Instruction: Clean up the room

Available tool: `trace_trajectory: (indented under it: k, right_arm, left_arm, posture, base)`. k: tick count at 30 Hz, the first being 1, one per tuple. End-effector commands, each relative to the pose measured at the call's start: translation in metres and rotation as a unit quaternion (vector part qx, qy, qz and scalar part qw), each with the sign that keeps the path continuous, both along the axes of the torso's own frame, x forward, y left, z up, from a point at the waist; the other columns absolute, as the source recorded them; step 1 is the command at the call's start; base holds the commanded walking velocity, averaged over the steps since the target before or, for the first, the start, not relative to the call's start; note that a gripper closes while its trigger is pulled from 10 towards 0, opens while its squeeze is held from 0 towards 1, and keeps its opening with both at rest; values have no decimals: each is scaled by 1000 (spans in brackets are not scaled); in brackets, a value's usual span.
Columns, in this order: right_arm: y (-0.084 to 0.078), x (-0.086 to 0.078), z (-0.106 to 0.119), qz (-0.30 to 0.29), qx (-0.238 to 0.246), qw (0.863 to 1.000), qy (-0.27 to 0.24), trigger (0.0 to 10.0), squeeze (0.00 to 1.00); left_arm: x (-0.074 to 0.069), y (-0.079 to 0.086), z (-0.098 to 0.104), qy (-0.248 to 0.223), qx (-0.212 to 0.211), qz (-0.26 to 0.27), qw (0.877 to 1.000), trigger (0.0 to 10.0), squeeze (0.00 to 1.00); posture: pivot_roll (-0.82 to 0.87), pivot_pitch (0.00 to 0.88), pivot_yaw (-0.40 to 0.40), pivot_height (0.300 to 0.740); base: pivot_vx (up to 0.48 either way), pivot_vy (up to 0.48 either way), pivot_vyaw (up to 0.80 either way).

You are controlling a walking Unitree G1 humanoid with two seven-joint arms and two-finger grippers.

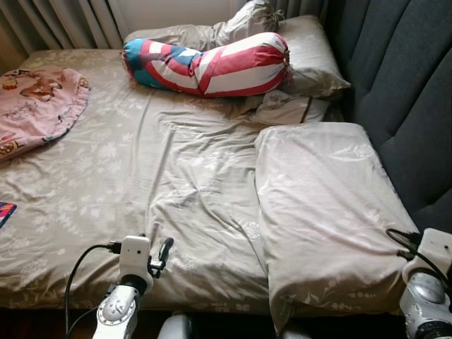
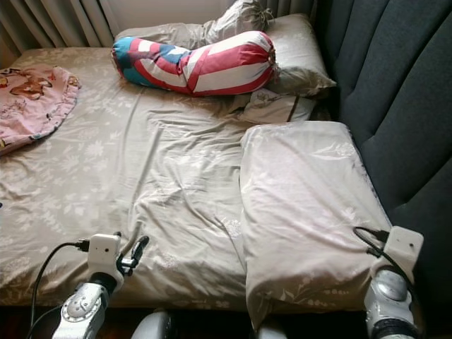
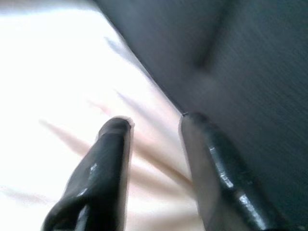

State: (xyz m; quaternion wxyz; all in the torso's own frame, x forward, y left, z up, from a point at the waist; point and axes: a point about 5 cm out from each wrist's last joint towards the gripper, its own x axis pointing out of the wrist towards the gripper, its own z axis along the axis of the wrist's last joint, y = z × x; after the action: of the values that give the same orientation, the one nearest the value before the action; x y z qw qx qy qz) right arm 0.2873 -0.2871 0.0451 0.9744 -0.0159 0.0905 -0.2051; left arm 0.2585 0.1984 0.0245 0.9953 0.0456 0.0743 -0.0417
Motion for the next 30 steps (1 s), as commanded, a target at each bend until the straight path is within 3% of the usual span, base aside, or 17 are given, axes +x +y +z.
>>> trace_trajectory:
  k: [1, 3, 11, 14, 26, 30]
  right_arm:
    - [16, 6, 2, 54, 11, 998, -20, 10000, 0]
    - [34, 10, 0, 93, 20, 995, -23, 10000, 0]
    - [58, 7, -17, 131, 46, 990, 9, 10000, 0]
    - [75, 0, -26, 164, 60, 985, 10, 10000, 0]
    - [84, -3, -34, 174, 73, 982, 27, 10000, 0]
    - [85, -13, -48, 176, 81, 979, 65, 10000, 0]
  left_arm:
    - [-3, 2, -2, 5, 1, 4, 1000, 10000, 0]
    - [-2, 1, -2, 5, 1, 3, 1000, 10000, 0]
    - [1, 1, -8, 20, 1, 6, 1000, 10000, 0]
    - [6, 6, -10, 35, -8, 19, 999, 10000, 0]
    - [6, 4, -15, 49, -29, 32, 998, 10000, 0]
    - [4, 3, -23, 75, -48, 49, 995, 10000, 0]
  posture:
    - [-116, 79, -1, 655]
    - [-115, 80, -2, 655]
    - [-114, 80, -7, 655]
    - [-111, 83, -5, 660]
    - [-105, 82, -7, 735]
    - [-100, 75, -12, 740]
  base:
    - [0, 0, 0]
    - [0, 0, 0]
    - [0, 0, 0]
    - [0, 0, 0]
    - [0, 0, 0]
    - [0, 0, 0]
